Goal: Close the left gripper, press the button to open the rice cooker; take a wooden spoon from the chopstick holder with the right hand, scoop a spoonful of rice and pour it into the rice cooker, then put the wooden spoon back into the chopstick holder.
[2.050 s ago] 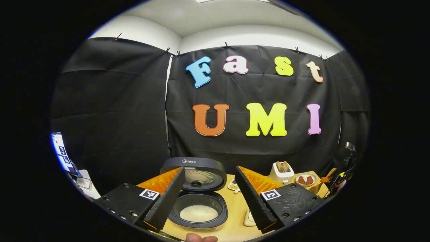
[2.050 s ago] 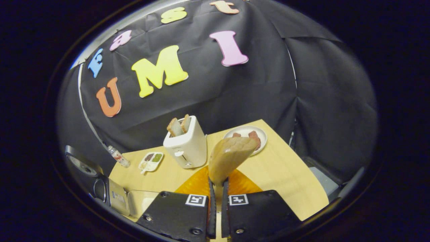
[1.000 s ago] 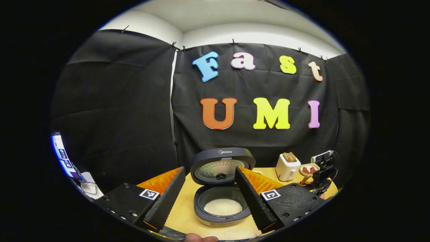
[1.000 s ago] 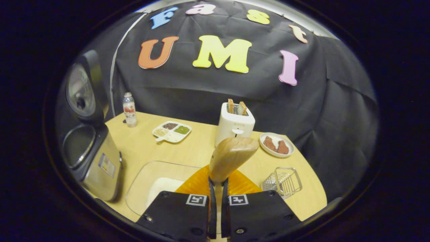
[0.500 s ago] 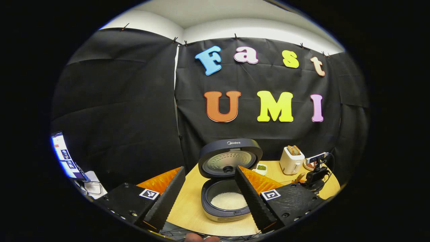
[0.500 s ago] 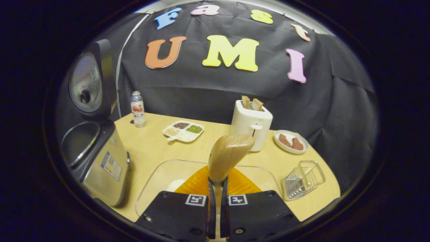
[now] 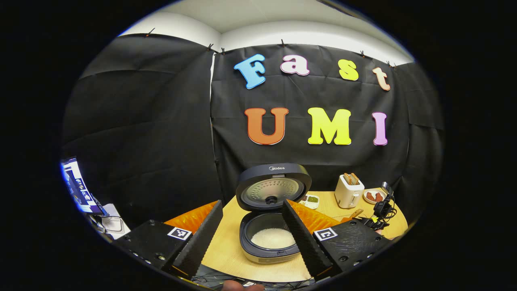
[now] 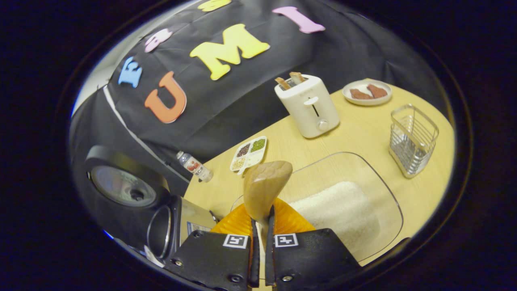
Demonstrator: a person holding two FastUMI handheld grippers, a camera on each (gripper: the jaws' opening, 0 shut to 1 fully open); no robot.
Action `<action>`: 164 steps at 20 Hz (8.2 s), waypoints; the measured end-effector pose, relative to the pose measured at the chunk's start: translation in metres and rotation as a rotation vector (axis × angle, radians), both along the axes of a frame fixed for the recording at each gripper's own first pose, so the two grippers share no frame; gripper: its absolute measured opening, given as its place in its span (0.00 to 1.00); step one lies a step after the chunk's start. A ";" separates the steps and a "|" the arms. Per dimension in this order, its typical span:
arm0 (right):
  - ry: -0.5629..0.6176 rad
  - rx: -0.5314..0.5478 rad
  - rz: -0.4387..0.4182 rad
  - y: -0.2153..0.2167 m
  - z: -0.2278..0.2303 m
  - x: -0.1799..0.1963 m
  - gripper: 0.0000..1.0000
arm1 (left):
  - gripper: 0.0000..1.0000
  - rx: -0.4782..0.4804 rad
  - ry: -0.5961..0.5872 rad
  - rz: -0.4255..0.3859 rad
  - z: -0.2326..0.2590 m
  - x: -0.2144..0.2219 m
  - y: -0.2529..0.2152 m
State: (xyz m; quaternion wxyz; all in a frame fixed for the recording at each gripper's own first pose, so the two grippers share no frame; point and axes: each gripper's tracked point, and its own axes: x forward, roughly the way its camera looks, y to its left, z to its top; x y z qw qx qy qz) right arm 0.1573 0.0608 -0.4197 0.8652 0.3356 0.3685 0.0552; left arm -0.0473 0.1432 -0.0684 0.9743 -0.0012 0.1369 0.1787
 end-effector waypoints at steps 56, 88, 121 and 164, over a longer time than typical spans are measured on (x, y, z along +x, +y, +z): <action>-0.562 -0.454 0.613 0.256 0.203 -0.027 0.11 | 0.95 -0.026 -0.130 0.169 0.014 -0.069 0.084; -0.590 -0.151 0.414 0.126 0.348 -0.043 0.11 | 0.95 -0.069 -0.200 0.062 0.036 -0.023 0.039; -0.124 -0.440 -0.064 -0.284 0.042 0.067 0.10 | 0.94 -0.018 -0.107 0.051 0.041 0.059 -0.059; -0.501 -0.750 -0.058 -0.219 0.309 -0.089 1.00 | 0.96 -0.167 0.178 0.030 -0.025 0.211 0.027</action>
